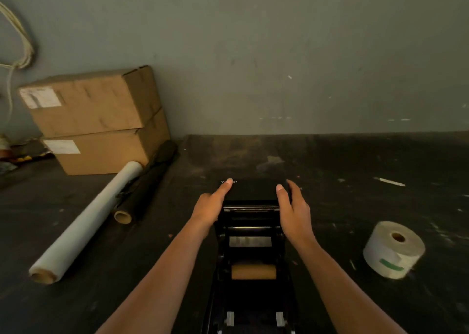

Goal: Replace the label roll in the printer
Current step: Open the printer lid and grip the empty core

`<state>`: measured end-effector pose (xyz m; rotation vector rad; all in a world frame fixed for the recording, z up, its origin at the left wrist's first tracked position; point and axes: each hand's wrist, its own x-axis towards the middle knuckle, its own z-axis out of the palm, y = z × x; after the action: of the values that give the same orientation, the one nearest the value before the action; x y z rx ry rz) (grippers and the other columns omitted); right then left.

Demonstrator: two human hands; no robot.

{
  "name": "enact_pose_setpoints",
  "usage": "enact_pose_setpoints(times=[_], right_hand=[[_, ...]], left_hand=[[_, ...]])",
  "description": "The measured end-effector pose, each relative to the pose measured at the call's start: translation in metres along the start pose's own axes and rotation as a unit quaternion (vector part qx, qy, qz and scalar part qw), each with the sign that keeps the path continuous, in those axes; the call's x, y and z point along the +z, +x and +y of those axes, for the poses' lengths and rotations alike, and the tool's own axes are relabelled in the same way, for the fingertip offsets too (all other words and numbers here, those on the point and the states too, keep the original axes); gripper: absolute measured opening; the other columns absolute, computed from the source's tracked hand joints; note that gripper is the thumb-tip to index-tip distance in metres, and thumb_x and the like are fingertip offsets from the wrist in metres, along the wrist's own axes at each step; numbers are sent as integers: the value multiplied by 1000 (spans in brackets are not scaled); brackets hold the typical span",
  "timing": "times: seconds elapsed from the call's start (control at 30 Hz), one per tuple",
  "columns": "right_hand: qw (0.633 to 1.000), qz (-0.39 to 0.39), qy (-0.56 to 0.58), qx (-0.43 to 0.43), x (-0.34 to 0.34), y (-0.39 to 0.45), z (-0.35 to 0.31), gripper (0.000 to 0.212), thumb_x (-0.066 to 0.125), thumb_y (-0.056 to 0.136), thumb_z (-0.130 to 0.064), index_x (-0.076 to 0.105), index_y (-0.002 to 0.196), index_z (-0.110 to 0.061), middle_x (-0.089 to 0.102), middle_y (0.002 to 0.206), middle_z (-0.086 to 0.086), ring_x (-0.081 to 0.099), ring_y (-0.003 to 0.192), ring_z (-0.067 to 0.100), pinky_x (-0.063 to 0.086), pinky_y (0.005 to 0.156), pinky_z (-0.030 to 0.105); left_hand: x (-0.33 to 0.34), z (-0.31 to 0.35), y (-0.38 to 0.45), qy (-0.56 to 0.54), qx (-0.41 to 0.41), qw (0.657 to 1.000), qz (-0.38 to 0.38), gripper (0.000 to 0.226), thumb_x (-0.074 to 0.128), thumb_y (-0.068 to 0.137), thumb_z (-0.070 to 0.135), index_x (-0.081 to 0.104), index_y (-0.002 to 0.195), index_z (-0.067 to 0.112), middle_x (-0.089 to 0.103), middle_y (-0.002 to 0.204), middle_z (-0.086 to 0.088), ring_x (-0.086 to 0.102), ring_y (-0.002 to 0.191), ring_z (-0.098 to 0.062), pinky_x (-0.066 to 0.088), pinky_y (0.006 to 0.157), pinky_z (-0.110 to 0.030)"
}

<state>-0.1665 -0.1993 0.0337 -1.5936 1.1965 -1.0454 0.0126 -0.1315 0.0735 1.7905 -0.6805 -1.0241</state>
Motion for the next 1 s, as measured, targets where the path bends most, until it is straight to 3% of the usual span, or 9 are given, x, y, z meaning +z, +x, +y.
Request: enact_pose_setpoints(times=[0.17,0.27,0.57,0.67,0.77,0.83,0.9,1.0], right_hand=[[1000,6,5,7,5,19,8,67,35,91,-62,33,146,-24,44,146,2,37,135,20,32,109,40],[1000,-3,-3,15,5,27,11,68,34,90,-64,33,146,-25,45,146,2,38,134,21,33,109,43],[1000,-15,-22,11,3,30,9,69,32,91,-65,33,146,-23,45,146,5,41,133,23,34,105,42],[998,-54,2,34,-6,23,8,75,34,88,-69,23,149,-28,41,150,4,38,136,25,32,105,40],[997,-47,12,57,-25,0,22,78,42,84,-70,20,149,-33,43,148,0,42,133,22,35,95,34],[995,-27,16,99,-36,-20,41,77,51,84,-63,24,148,-30,45,147,0,46,129,18,35,90,30],[990,-32,-19,138,-39,-44,64,75,56,84,-59,30,146,-26,47,144,2,49,126,17,38,90,30],[973,-97,-101,184,-31,-76,88,71,53,86,-59,34,145,-24,45,147,1,45,130,19,39,102,36]], left_hand=[[3,8,17,-14,-27,999,10,54,61,73,69,63,90,18,68,98,-7,63,91,-24,47,95,-44],[4,9,23,-8,-32,999,17,52,61,72,69,62,88,20,67,97,-5,60,91,-23,44,97,-45],[5,11,13,-41,-23,998,38,54,63,71,68,64,94,20,68,92,-2,61,84,-19,43,63,-34],[2,-3,2,-92,5,995,27,52,55,77,70,65,97,22,71,96,0,63,91,-17,49,78,-36],[-4,-40,-20,-105,49,993,-3,44,45,81,72,68,91,37,69,95,14,59,95,-6,41,95,-36],[-5,-77,-30,-57,68,995,34,31,47,83,68,66,90,44,64,94,22,58,97,-4,41,93,-33],[-2,-114,-40,63,95,991,67,33,52,87,57,65,108,36,64,99,18,58,99,-3,42,84,-24],[9,-149,-51,186,130,971,70,34,56,92,43,64,119,25,64,90,20,58,76,14,41,63,-3]])
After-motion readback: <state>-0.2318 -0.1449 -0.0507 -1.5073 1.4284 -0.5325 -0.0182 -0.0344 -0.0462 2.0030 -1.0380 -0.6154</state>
